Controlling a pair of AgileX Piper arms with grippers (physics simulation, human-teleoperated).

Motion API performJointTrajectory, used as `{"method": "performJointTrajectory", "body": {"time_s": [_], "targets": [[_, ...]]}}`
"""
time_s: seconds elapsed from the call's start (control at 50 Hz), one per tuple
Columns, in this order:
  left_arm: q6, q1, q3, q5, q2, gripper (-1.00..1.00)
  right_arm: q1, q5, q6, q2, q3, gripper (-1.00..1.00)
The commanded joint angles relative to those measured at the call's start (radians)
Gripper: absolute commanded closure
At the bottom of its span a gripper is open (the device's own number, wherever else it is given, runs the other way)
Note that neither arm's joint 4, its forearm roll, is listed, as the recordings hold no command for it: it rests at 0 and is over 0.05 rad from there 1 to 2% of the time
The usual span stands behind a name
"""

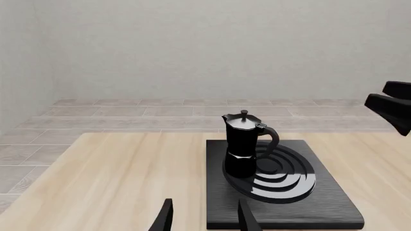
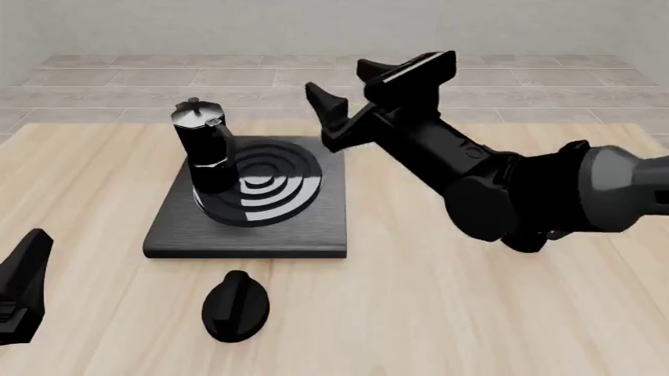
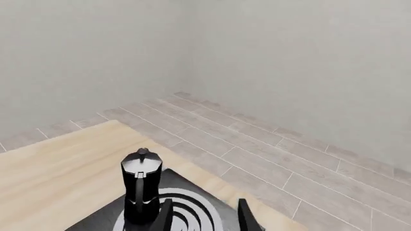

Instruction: Put both moka pots on the stove.

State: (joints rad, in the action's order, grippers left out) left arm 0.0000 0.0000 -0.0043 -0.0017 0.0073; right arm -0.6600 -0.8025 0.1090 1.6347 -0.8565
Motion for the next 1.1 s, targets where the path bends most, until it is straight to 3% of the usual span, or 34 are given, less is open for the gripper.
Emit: {"method": "performJointTrajectory", "body": {"time_s": [0.02, 0.14, 0.5, 0.54, 0.58, 0.7, 0.82, 1.1], "targets": [[0.0, 0.0, 0.0, 0.0, 0.0, -1.0, 0.095, -0.053, 0.004, -0.175, 0.171, -1.0], [0.0, 0.0, 0.0, 0.0, 0.0, -1.0, 0.115, -0.001, -0.035, -0.228, 0.179, -1.0], [0.0, 0.0, 0.0, 0.0, 0.0, -1.0, 0.157, 0.094, -0.021, -0.369, 0.248, -1.0], [0.0, 0.0, 0.0, 0.0, 0.0, -1.0, 0.177, 0.132, -0.051, -0.358, 0.233, -1.0], [0.0, 0.0, 0.0, 0.0, 0.0, -1.0, 0.169, 0.115, -0.027, -0.382, 0.263, -1.0], [0.0, 0.0, 0.0, 0.0, 0.0, -1.0, 0.17, 0.147, -0.025, -0.404, 0.277, -1.0], [0.0, 0.0, 0.0, 0.0, 0.0, -1.0, 0.189, 0.226, -0.002, -0.48, 0.289, -1.0], [0.0, 0.0, 0.0, 0.0, 0.0, -1.0, 0.287, 0.361, 0.006, -0.631, 0.335, -1.0]]}}
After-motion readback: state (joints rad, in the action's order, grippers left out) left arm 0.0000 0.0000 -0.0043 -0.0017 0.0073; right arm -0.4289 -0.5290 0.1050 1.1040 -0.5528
